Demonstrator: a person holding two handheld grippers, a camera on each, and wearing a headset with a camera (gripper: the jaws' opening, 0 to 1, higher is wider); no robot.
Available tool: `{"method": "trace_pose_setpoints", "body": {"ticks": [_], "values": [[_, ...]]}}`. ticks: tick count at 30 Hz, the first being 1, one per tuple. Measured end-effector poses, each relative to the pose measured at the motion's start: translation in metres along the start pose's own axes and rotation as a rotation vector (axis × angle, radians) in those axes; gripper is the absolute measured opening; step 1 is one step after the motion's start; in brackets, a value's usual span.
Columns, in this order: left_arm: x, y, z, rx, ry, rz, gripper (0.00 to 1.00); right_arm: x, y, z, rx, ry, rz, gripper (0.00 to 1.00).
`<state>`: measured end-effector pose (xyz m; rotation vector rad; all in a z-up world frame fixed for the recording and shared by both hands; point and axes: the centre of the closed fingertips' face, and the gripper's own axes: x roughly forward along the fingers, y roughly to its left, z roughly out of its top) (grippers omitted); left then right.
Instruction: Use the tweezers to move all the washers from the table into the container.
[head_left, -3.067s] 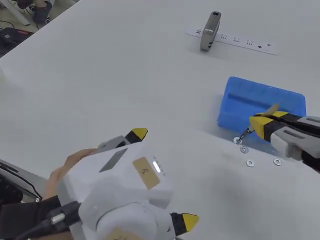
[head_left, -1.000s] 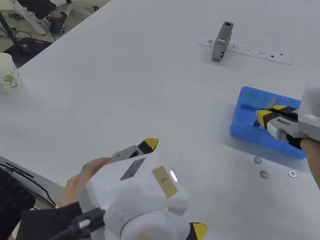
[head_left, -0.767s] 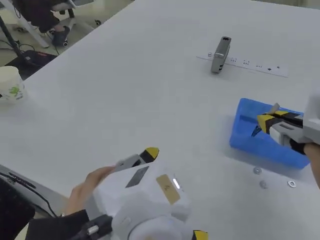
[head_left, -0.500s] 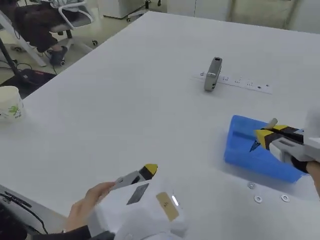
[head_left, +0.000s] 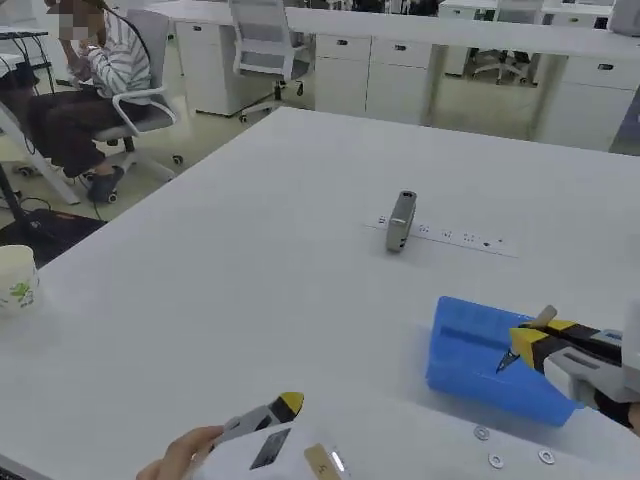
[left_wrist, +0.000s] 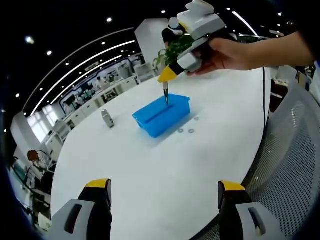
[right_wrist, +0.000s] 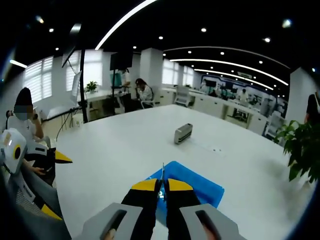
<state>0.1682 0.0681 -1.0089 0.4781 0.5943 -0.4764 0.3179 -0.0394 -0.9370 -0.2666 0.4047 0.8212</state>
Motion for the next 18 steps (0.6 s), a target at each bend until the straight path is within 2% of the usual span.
{"method": "trace_pose_setpoints", "body": {"ticks": [7, 10, 18], "values": [[-0.001, 0.001, 0.001, 0.008, -0.005, 0.01, 0.9, -0.009, 0.001, -0.014, 0.037, 0.026, 0.019, 0.02], [-0.001, 0.003, 0.001, 0.011, -0.006, 0.021, 0.9, -0.011, -0.001, -0.021, 0.075, 0.034, 0.021, 0.02], [-0.002, 0.003, 0.003, -0.012, -0.017, 0.015, 0.9, -0.005, 0.004, -0.045, 0.145, 0.06, 0.042, 0.02]]}}
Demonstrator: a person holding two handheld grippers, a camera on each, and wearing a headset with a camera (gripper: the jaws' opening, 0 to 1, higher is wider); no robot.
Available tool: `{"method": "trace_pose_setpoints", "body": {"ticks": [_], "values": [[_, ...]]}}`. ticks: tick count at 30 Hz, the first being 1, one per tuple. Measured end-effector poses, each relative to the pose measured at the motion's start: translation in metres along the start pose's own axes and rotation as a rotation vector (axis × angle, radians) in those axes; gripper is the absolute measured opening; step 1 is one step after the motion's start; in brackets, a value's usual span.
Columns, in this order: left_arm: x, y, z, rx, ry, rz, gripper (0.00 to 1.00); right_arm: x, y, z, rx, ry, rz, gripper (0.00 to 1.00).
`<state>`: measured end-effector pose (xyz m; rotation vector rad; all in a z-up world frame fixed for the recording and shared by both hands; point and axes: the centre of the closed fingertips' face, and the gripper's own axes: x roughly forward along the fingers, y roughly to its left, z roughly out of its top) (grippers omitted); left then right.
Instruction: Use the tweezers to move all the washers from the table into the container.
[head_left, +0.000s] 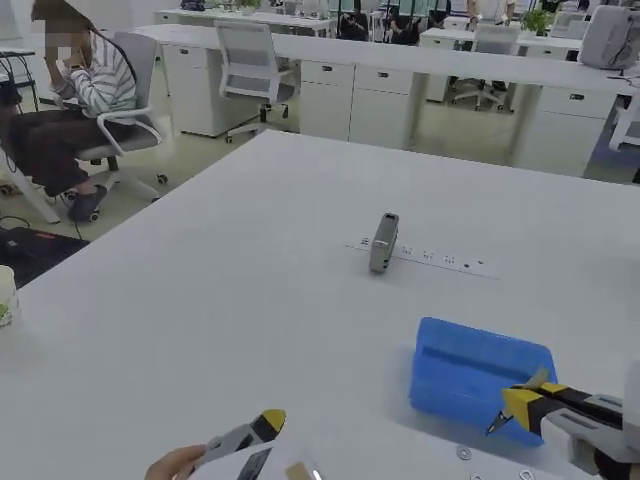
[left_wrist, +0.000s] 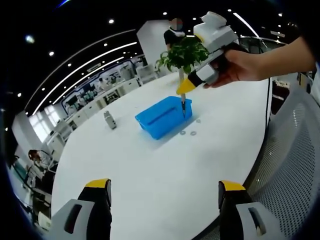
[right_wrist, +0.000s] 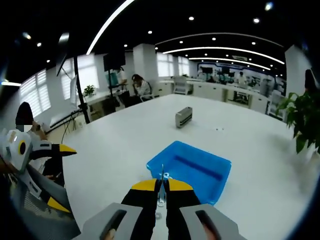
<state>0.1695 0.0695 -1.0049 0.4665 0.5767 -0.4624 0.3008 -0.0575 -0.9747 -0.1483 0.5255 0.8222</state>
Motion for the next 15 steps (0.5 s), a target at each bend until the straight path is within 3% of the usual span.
{"method": "trace_pose_setpoints", "body": {"ticks": [4, 15], "values": [[0.0, 0.0, 0.001, -0.022, -0.006, -0.007, 0.91, 0.007, -0.001, -0.011, 0.018, 0.018, -0.006, 0.02], [-0.001, 0.004, 0.002, -0.032, -0.014, 0.011, 0.89, 0.03, -0.004, -0.023, 0.01, 0.027, -0.011, 0.02]]}}
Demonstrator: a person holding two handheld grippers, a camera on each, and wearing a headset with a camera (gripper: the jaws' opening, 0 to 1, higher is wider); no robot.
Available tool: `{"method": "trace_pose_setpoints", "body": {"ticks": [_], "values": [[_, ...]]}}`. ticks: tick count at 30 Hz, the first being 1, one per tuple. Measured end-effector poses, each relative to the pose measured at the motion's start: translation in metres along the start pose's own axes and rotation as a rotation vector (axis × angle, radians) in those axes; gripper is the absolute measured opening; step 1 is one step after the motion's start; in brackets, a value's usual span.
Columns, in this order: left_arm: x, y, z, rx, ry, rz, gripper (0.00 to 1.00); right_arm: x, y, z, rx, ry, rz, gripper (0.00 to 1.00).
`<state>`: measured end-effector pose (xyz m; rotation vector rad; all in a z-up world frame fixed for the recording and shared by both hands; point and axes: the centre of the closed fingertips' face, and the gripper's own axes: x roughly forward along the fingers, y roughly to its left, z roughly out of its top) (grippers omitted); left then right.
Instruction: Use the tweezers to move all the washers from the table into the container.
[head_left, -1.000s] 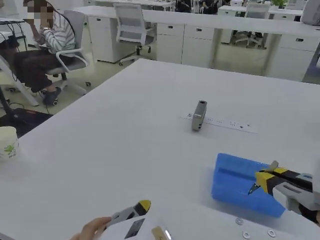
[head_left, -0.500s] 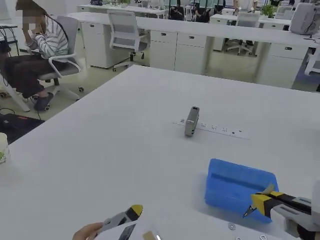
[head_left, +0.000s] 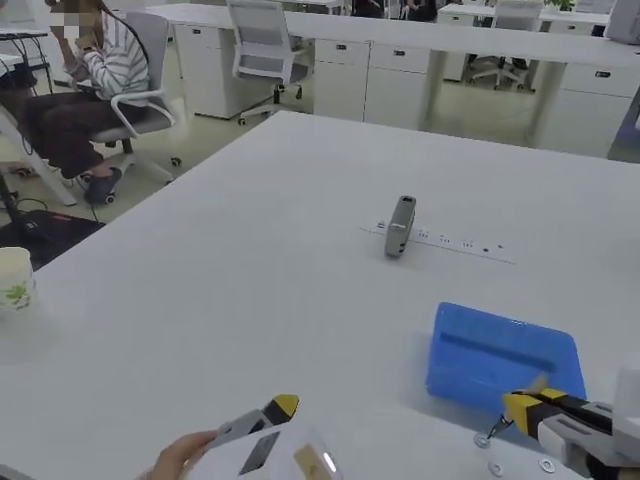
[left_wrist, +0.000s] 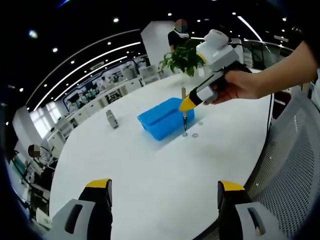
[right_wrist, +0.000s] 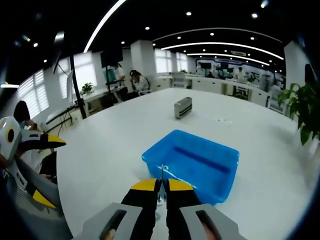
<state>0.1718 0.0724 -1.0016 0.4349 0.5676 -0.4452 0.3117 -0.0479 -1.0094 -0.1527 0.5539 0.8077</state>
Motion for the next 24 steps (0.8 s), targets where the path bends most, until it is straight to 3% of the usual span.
{"method": "trace_pose_setpoints", "body": {"ticks": [4, 9, 24], "values": [[0.0001, 0.0017, -0.0007, -0.015, 0.002, 0.002, 0.88, 0.0058, -0.0004, -0.0022, -0.023, 0.014, -0.007, 0.02], [0.0007, -0.0007, -0.0009, 0.008, 0.004, -0.003, 0.87, 0.0087, -0.0023, 0.0, -0.003, 0.002, -0.009, 0.02], [0.0013, -0.0002, -0.004, 0.02, 0.028, 0.003, 0.85, 0.0036, -0.0053, -0.0027, 0.04, 0.005, 0.001, 0.02]]}}
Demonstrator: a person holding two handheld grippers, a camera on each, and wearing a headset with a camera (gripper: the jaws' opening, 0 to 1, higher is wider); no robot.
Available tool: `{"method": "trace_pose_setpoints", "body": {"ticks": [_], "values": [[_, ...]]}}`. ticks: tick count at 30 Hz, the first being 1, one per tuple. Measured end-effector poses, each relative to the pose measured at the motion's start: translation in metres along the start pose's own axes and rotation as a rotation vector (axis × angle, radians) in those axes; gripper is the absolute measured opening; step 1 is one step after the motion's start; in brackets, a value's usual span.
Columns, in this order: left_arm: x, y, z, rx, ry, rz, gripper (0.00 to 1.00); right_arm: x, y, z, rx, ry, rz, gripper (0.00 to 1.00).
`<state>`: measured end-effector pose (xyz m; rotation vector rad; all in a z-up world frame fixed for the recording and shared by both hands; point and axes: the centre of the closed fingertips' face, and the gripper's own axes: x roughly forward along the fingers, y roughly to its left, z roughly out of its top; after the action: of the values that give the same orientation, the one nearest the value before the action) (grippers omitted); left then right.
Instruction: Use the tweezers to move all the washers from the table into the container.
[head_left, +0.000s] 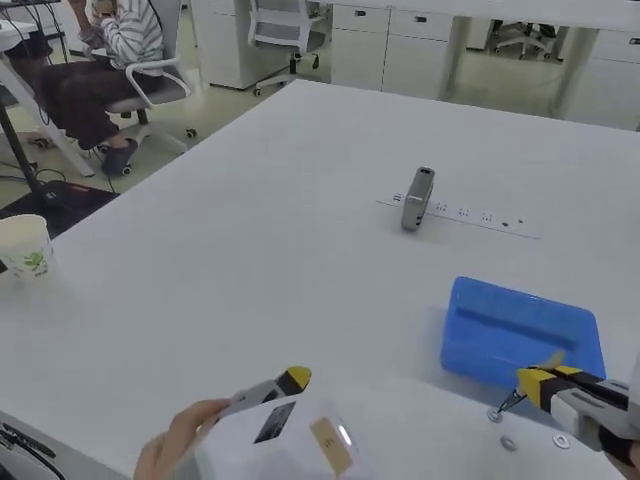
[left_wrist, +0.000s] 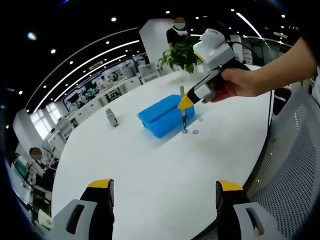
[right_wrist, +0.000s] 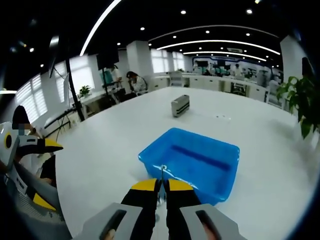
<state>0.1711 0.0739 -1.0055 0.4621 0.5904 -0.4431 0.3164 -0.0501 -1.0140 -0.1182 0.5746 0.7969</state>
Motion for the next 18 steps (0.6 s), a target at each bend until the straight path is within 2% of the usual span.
{"method": "trace_pose_setpoints", "body": {"ticks": [10, 14, 18], "values": [[-0.001, 0.002, -0.001, -0.002, 0.006, 0.01, 0.85, 0.0, 0.005, 0.0, 0.019, -0.002, 0.001, 0.02], [-0.001, 0.002, -0.001, -0.003, 0.007, 0.011, 0.85, 0.0, 0.008, 0.0, 0.0, -0.001, 0.0, 0.02], [0.0, 0.002, -0.002, -0.001, 0.01, 0.012, 0.84, 0.0, 0.012, -0.001, -0.063, 0.018, 0.0, 0.01]]}}
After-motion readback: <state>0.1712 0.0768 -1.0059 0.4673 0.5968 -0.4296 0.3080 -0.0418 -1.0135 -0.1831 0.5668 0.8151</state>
